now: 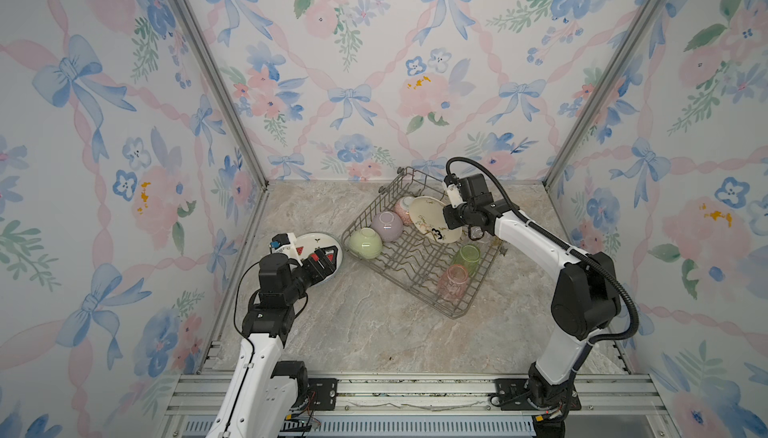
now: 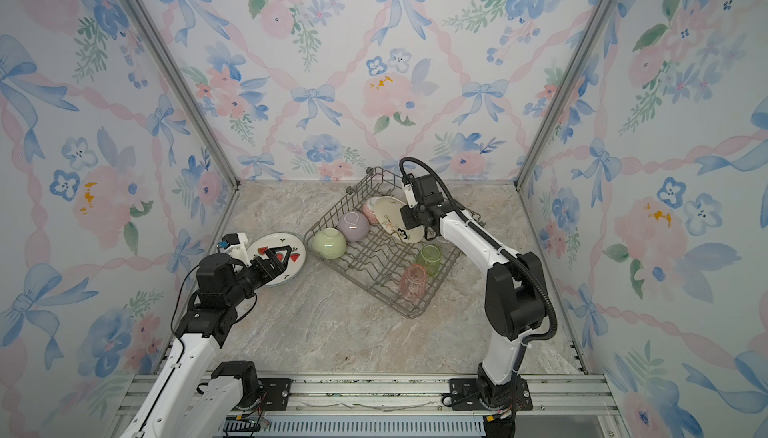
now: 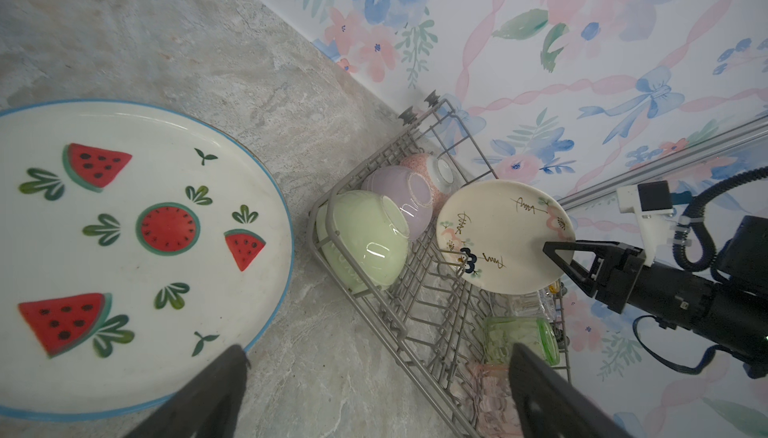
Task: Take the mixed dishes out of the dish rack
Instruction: 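Withdraw the left gripper while the right gripper reaches to the cream plate, then grasp the cream flower plate rim with the right gripper and lift it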
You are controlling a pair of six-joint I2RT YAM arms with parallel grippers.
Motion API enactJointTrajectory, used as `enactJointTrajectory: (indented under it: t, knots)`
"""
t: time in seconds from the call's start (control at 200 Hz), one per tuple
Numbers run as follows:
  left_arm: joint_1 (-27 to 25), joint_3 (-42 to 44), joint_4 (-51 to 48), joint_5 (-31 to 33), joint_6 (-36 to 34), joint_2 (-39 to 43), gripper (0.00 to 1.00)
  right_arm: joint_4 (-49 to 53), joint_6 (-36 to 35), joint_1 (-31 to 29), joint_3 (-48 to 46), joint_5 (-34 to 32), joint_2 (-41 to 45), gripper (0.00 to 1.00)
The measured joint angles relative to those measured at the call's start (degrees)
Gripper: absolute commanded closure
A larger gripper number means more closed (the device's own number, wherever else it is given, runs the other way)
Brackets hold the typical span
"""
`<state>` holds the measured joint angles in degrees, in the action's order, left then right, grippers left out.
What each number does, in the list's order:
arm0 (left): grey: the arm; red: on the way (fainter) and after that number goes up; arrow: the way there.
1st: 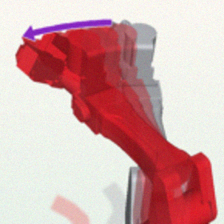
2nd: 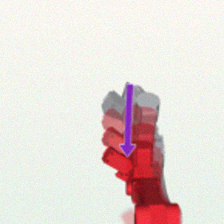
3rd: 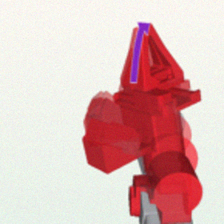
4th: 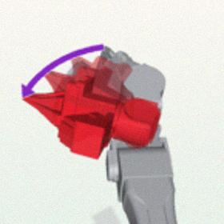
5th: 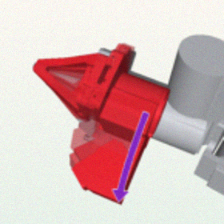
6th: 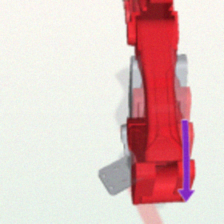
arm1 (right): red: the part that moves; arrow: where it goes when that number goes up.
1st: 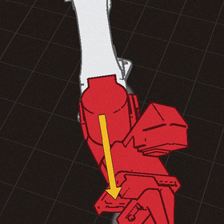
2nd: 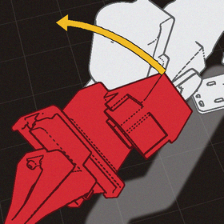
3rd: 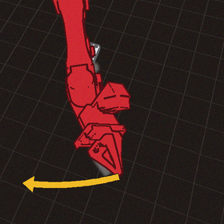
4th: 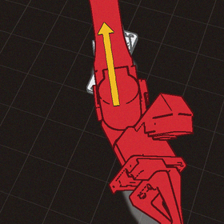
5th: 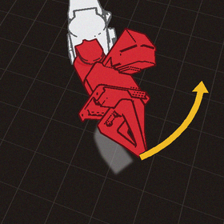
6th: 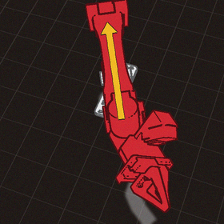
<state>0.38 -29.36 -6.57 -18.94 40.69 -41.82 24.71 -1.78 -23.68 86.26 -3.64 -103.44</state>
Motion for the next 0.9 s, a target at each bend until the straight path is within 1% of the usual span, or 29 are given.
enactJointTrajectory:
  t: [0.08, 0.135, 0.21, 0.4, 0.545, 0.9]
  knots:
    - [0.0, 0.0, 0.0, 0.0, 0.1, 0.0, 0.02, 0.2, -0.5, -0.1, 0.0, -1.1, 0.0, 0.73]
    - [0.0, 0.0, 0.0, 0.0, 0.3, 0.0, 0.02, 0.2, -0.9, -0.2, 0.0, -1.8, 0.0, 0.76]
    - [0.0, 0.0, 0.0, -0.1, 0.5, 0.0, 0.02, 0.2, -1.6, -0.5, 0.0, -2.9, 0.0, 0.77]
    - [0.0, 0.0, 0.0, -0.2, 1.0, 0.1, 0.02, 0.7, -5.1, -0.8, 0.0, -5.7, 0.0, 0.89]
    - [0.0, 0.1, 0.0, -0.3, 1.5, 0.7, 0.02, 1.2, -6.8, -0.8, -0.1, -6.8, 0.0, 1.0]
    - [-0.2, 0.4, 0.0, -0.5, 2.0, 1.0, 0.02, 1.3, -9.1, -0.7, -0.3, -7.6, 0.2, 1.0]
